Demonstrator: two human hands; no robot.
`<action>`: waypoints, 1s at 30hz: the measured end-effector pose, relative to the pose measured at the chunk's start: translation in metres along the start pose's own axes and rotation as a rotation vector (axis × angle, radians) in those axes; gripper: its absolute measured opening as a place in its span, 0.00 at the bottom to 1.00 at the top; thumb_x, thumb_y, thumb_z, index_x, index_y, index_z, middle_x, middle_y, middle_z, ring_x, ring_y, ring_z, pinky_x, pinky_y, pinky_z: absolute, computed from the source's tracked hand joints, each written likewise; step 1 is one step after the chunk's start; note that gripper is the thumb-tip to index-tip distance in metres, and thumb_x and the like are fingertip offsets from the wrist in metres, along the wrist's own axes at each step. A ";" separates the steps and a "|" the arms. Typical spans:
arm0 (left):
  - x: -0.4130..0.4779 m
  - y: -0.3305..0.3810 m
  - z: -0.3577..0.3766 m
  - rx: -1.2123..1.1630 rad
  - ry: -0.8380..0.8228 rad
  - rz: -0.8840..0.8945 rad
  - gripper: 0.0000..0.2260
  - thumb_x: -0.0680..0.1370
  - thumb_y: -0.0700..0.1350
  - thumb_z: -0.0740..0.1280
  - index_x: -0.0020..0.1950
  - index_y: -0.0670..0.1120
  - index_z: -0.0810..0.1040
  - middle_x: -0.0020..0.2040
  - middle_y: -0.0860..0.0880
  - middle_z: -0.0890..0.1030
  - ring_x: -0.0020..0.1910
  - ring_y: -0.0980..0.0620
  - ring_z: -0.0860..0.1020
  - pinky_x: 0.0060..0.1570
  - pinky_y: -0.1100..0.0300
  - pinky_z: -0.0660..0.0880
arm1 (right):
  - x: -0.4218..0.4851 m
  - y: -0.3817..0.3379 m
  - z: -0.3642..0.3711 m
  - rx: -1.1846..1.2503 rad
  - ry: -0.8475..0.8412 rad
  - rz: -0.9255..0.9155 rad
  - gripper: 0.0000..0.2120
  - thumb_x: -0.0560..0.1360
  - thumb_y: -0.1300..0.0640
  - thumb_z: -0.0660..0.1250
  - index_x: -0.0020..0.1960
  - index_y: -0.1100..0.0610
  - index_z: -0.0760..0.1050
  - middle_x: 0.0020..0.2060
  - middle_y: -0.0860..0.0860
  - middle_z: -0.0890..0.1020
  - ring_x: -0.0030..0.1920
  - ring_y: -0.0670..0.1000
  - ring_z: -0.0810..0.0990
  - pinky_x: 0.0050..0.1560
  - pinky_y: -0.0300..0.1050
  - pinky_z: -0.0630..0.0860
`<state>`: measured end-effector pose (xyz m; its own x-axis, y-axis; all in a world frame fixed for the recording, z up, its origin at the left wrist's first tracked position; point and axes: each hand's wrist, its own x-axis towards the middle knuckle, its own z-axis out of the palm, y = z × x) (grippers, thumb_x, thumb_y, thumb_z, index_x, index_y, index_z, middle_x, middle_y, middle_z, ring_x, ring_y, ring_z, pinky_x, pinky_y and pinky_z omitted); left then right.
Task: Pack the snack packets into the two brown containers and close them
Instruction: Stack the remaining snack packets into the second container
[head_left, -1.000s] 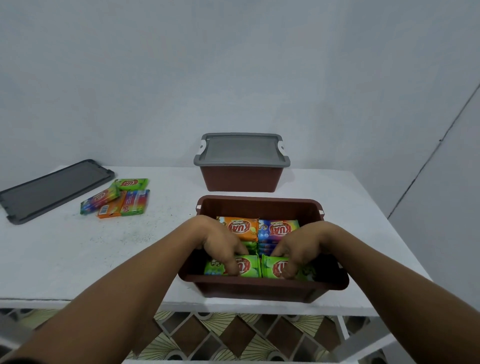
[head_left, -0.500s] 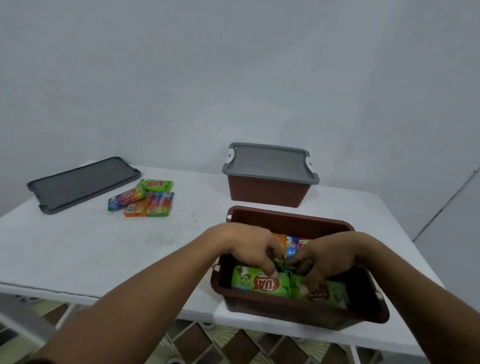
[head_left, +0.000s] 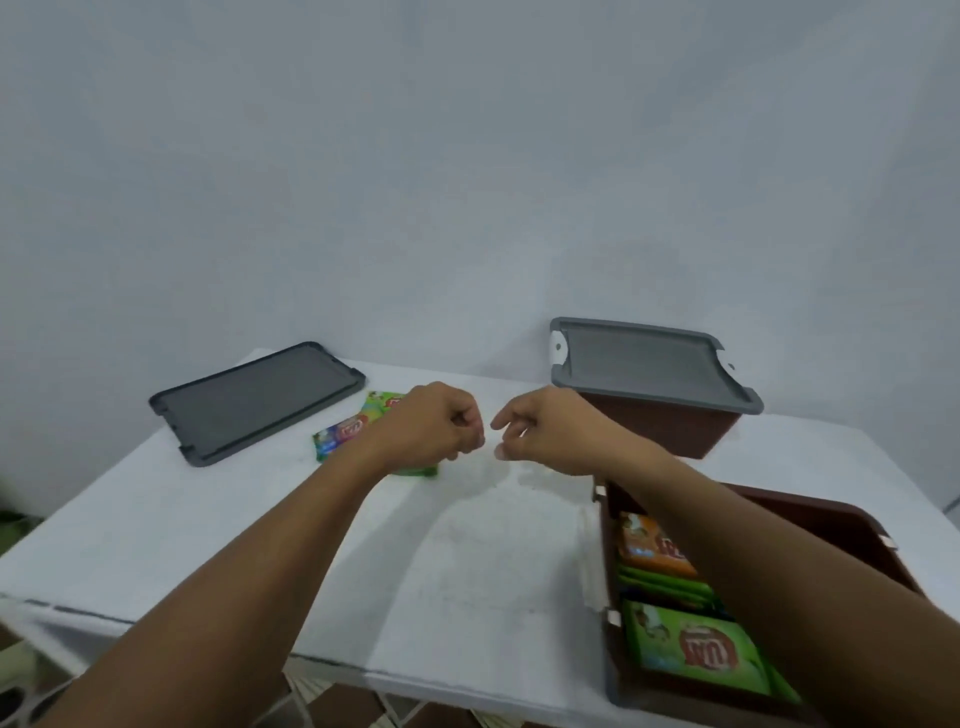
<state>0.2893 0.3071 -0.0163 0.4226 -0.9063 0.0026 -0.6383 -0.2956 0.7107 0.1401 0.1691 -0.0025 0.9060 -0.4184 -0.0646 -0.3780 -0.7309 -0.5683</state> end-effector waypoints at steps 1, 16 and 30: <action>0.002 -0.015 -0.010 0.019 0.016 -0.006 0.05 0.75 0.39 0.69 0.41 0.47 0.83 0.36 0.56 0.84 0.35 0.58 0.82 0.36 0.63 0.77 | 0.015 -0.008 0.009 -0.011 -0.002 -0.003 0.16 0.72 0.50 0.76 0.58 0.50 0.82 0.46 0.44 0.85 0.46 0.44 0.83 0.42 0.34 0.76; 0.048 -0.163 -0.073 0.496 -0.087 -0.116 0.18 0.79 0.57 0.69 0.65 0.52 0.76 0.58 0.49 0.80 0.52 0.49 0.80 0.52 0.51 0.79 | 0.156 -0.047 0.128 -0.309 -0.228 0.172 0.37 0.67 0.47 0.80 0.71 0.51 0.70 0.63 0.51 0.77 0.63 0.53 0.76 0.60 0.44 0.73; 0.061 -0.190 -0.079 0.415 -0.209 -0.122 0.25 0.76 0.46 0.75 0.70 0.54 0.70 0.58 0.48 0.79 0.42 0.54 0.80 0.37 0.60 0.81 | 0.181 -0.043 0.126 -0.590 -0.401 0.073 0.30 0.72 0.46 0.75 0.70 0.53 0.72 0.55 0.52 0.79 0.51 0.52 0.79 0.44 0.39 0.73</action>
<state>0.4872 0.3315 -0.0957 0.3992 -0.8862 -0.2352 -0.8129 -0.4608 0.3562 0.3445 0.1924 -0.0932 0.8318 -0.3299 -0.4465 -0.3779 -0.9256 -0.0202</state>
